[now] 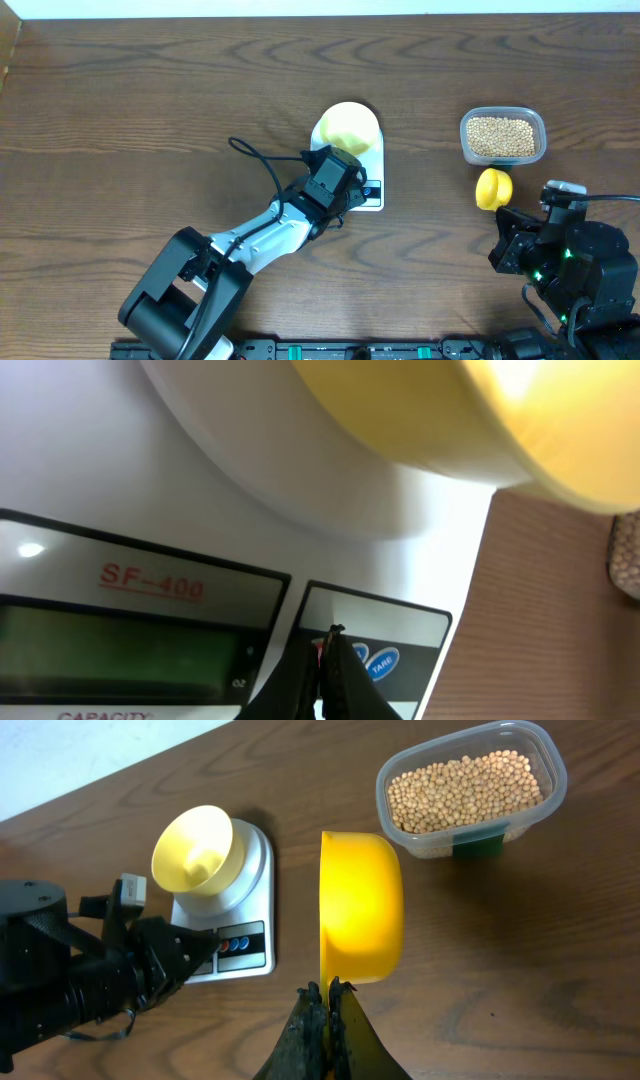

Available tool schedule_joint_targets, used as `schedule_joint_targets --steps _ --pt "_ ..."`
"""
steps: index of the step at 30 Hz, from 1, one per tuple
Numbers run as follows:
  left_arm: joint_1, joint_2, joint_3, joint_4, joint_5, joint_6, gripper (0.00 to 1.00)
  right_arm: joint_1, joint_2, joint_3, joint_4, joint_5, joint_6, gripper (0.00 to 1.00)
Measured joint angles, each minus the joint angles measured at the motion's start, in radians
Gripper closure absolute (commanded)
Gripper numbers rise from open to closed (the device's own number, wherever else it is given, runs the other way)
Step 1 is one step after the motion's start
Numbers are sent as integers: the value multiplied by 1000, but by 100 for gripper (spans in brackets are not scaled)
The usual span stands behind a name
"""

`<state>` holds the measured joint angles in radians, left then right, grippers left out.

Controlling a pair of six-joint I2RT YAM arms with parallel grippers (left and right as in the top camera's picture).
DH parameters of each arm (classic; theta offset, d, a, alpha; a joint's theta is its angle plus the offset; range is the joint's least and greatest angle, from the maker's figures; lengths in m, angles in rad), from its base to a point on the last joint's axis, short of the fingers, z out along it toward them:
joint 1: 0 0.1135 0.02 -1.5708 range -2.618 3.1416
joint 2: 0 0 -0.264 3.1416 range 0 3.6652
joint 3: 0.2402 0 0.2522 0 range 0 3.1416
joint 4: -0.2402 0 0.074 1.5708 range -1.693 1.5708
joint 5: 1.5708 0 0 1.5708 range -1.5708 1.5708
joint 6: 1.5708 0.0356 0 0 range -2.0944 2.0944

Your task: Scoop item into bowl and weigh 50g on scale

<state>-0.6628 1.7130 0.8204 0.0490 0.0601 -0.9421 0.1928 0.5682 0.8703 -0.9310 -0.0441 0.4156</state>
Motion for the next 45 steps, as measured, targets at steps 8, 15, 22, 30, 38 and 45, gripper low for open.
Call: schedule_joint_targets --steps 8,15,22,30,38,45 --pt "-7 2 0 1 0 0 93 0 0 0 0 0 0 99" --pt "-7 29 9 20 -3 -4 93 0 0 0 0 0 0 99" --pt "-7 31 11 24 -4 -3 93 0 0 0 0 0 0 99" --pt "-8 -117 11 -147 55 24 93 0 0 0 1 0 0 99" --pt "-8 -397 11 -444 61 109 93 0 0 0 -2 -2 0 99" --pt "-8 -603 11 -618 -124 140 92 0 0 0 -3 -39 -19 99"
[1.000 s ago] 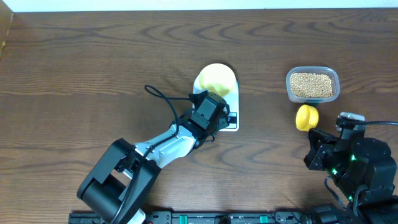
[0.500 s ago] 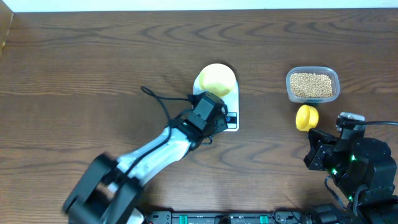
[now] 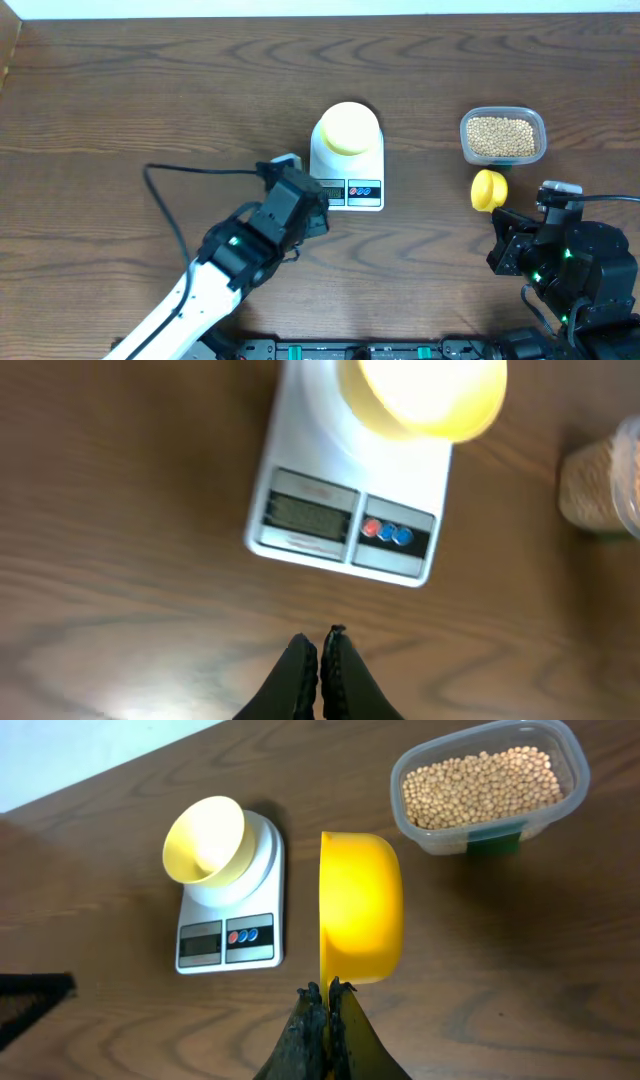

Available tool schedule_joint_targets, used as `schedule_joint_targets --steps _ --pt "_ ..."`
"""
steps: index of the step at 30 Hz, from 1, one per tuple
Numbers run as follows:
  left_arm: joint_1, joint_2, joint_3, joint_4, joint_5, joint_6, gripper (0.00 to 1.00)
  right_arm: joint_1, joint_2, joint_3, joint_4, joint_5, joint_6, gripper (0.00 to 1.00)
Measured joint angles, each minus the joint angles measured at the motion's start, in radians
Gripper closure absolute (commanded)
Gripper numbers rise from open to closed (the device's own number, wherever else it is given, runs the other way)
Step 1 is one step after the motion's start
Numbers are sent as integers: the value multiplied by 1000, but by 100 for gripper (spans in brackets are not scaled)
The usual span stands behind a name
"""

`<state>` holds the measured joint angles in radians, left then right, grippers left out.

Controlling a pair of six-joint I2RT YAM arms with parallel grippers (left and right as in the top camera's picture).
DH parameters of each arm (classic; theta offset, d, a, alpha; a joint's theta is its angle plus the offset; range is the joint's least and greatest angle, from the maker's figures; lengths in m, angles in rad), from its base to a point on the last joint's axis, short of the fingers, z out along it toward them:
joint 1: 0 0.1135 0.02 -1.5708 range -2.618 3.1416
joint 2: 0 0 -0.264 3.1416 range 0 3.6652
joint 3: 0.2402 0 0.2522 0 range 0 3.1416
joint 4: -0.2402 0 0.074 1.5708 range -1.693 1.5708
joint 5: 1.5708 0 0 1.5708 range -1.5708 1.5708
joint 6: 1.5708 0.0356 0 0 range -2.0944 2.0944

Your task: Scoop item into bowl and weigh 50g on scale

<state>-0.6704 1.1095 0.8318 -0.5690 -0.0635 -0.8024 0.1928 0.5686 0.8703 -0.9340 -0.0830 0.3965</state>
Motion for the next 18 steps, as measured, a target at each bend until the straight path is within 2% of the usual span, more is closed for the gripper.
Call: schedule_joint_targets --steps 8,9,15,16,17,18 --pt "85 -81 0 -66 -220 15 91 0 3 0 47 -6 -16 99" --pt "124 -81 0 -67 -257 15 87 0 7 0 61 -6 -22 99" --pt "347 -81 0 -64 -406 18 86 0 107 0 147 21 -64 99" --pt "406 -80 0 -71 -427 18 83 0 146 0 173 29 -64 99" --pt "434 -79 0 -84 -438 18 62 0 188 0 187 32 -59 99" --pt "468 -79 0 -117 -445 18 54 0 222 0 199 35 -49 99"
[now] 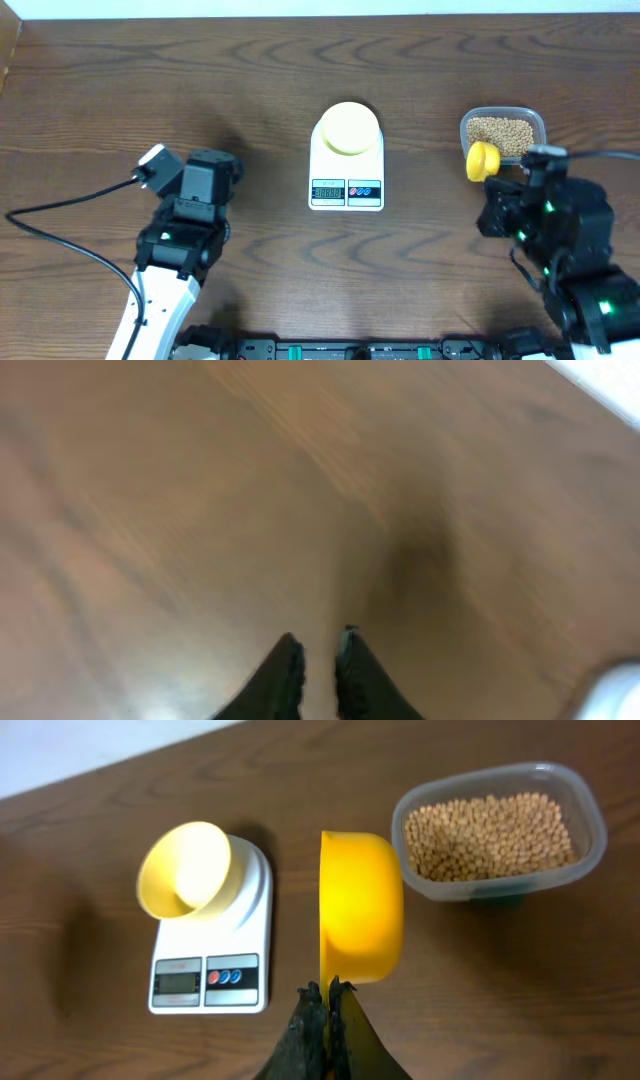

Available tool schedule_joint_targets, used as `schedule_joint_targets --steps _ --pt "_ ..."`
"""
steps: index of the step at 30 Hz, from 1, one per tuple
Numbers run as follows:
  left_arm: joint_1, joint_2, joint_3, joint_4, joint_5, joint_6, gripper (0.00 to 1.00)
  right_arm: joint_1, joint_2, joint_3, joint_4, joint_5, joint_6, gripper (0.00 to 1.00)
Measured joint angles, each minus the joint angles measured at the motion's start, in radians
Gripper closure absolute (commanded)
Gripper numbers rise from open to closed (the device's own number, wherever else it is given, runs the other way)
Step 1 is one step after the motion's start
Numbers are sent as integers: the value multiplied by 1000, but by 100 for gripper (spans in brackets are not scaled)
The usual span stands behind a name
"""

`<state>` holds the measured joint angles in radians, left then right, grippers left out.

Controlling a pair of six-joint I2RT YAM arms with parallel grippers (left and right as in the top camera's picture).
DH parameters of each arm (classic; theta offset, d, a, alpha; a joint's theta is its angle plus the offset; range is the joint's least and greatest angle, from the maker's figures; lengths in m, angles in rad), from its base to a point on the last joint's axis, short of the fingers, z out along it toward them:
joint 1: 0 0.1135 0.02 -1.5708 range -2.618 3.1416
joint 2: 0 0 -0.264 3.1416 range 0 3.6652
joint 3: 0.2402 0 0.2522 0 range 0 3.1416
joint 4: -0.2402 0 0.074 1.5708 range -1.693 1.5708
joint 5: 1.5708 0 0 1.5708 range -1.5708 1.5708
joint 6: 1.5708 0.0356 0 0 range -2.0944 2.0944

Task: Scoop item into bowl and weigh 50g on scale
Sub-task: 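Carry the scoop over the soybean tub with the right gripper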

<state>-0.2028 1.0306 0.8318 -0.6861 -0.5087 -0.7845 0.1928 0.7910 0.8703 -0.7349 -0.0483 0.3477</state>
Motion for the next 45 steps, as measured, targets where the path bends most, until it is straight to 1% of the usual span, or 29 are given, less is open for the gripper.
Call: schedule_joint_targets --steps 1,3,4,6,12,16,19,24,25,29,31,33,35,37,39,40,43,45 --pt "19 1 0 -13 -6 1 44 0 27 0 1 1 10 99" --pt "43 1 0 -24 -17 -4 12 0 99 0 6 1 40 99" --pt "45 1 0 -24 -20 2 2 0 124 0 16 0 47 99" --pt "46 3 0 -13 -22 1 2 0 171 0 42 0 67 99" --pt "46 19 0 4 -14 0 2 -2 193 0 75 10 157 99" --pt "46 29 0 29 -14 0 2 -44 205 0 98 42 179 99" --pt "46 51 0 77 -14 0 2 -77 218 0 111 49 182 99" --pt "46 76 0 104 14 0 2 -111 223 0 89 56 100 99" --pt "46 83 0 105 33 0 2 -111 221 0 64 42 48 99" --pt "46 85 0 103 46 0 2 -111 171 0 35 -8 -63 99" --pt "46 86 0 83 68 0 1 -110 130 0 36 -5 -129 99" --pt "46 86 0 38 103 5 2 -111 116 0 36 46 -170 99" --pt "46 86 0 12 152 55 2 -111 124 0 36 89 -191 99" --pt "46 86 0 -2 227 164 1 -111 145 0 35 115 -193 99" --pt "46 86 0 -24 356 343 1 -113 183 0 35 138 -192 99" --pt "46 84 0 -34 408 406 1 -114 196 0 35 146 -191 99" --pt "46 67 14 -97 541 546 1 -127 269 23 30 169 -187 99" --pt "46 50 55 -147 621 624 1 -135 330 61 27 180 -181 99"
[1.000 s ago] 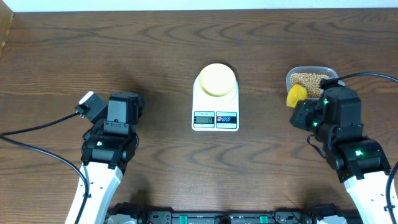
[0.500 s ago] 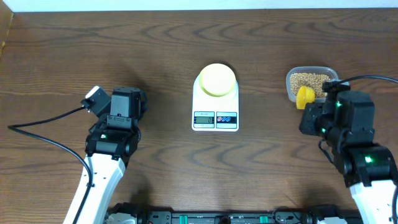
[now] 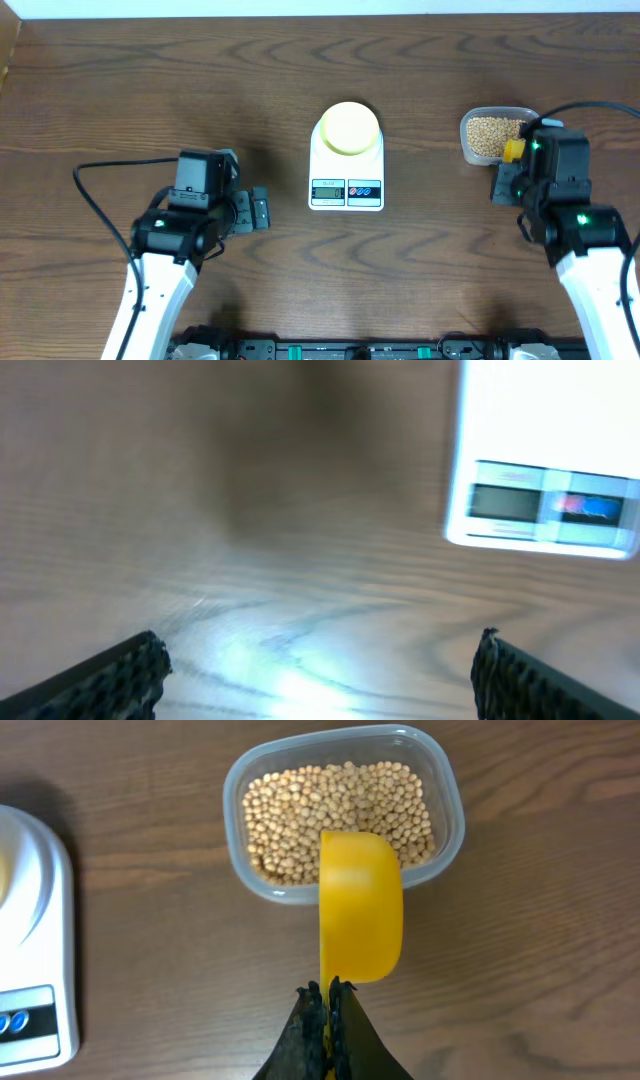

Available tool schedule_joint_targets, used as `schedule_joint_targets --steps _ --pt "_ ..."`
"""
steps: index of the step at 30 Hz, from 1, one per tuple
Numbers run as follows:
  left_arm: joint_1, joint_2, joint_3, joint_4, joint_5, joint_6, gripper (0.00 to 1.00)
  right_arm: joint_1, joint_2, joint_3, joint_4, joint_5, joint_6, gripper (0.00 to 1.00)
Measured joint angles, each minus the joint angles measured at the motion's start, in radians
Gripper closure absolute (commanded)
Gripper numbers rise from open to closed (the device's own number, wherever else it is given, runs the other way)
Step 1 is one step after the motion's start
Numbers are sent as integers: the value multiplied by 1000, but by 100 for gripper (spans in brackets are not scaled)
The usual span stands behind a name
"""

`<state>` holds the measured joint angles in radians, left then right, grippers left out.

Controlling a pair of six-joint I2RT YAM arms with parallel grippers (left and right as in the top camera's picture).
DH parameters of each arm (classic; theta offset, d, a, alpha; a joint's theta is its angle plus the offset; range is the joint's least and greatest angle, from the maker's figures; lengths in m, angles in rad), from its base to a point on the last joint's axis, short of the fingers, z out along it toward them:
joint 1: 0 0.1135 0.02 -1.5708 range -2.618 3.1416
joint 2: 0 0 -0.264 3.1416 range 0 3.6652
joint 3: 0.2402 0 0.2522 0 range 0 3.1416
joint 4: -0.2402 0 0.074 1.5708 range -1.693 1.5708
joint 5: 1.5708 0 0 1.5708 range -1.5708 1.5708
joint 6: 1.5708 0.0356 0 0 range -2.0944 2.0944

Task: Scoop item into bowl and weigh 50g on scale
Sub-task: 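Carry the scoop over the soybean tub with the right gripper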

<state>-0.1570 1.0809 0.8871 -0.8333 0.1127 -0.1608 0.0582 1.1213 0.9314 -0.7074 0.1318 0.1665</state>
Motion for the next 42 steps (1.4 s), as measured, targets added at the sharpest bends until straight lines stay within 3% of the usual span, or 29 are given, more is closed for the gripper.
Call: schedule_joint_targets --steps 7,10,15,24,35,42 --pt "0 -51 159 -154 395 294 1 -26 92 79 -37 1 2 99" --pt "0 -55 168 -154 313 362 1 -27 114 79 -37 0 2 99" --pt "0 -55 168 -177 146 378 1 -28 114 79 -40 -1 2 99" --pt "0 -55 168 -150 228 708 1 -28 114 79 -80 -42 2 99" --pt "0 -55 211 -150 300 771 1 -28 114 79 -82 -114 -2 99" --pt "0 -55 211 -150 300 771 1 -28 114 79 -57 -61 -22 99"
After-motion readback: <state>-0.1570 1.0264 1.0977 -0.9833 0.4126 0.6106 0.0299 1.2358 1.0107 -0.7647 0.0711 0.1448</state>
